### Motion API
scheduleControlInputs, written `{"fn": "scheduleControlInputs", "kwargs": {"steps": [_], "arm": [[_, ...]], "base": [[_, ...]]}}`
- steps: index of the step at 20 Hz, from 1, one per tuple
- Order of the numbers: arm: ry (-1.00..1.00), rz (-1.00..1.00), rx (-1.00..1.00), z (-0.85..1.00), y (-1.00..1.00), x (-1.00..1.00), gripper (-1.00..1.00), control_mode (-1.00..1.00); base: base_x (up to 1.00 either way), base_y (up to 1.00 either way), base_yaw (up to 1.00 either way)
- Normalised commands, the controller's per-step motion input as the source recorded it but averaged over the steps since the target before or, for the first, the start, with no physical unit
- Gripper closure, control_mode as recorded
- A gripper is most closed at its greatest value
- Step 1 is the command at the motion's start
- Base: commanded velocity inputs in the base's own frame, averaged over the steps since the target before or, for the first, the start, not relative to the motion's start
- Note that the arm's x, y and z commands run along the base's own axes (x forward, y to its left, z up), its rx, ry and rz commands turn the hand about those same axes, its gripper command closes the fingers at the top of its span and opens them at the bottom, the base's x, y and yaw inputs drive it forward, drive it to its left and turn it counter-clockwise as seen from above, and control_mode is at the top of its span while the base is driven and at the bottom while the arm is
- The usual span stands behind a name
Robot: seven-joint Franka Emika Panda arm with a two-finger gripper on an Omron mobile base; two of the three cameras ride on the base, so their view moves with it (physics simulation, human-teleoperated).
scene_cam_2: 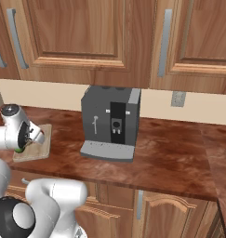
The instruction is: Place the avocado, onion, tomato, and bell pepper on the cutting board.
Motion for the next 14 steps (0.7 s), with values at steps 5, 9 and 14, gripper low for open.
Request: {"fn": "scheduleControlInputs", "kwargs": {"steps": [5, 9, 14], "arm": [[0.00, 0.00, 0.00, -0.31, 0.00, 0.00, 1.00, -1.00], [0.01, 0.00, 0.00, -0.27, 0.00, 0.01, 1.00, -1.00], [0.01, 0.00, 0.00, -0.25, 0.00, 0.06, 1.00, -1.00]], "base": [[0.00, 0.00, 0.00], [0.00, 0.00, 0.00], [0.00, 0.00, 0.00]]}}
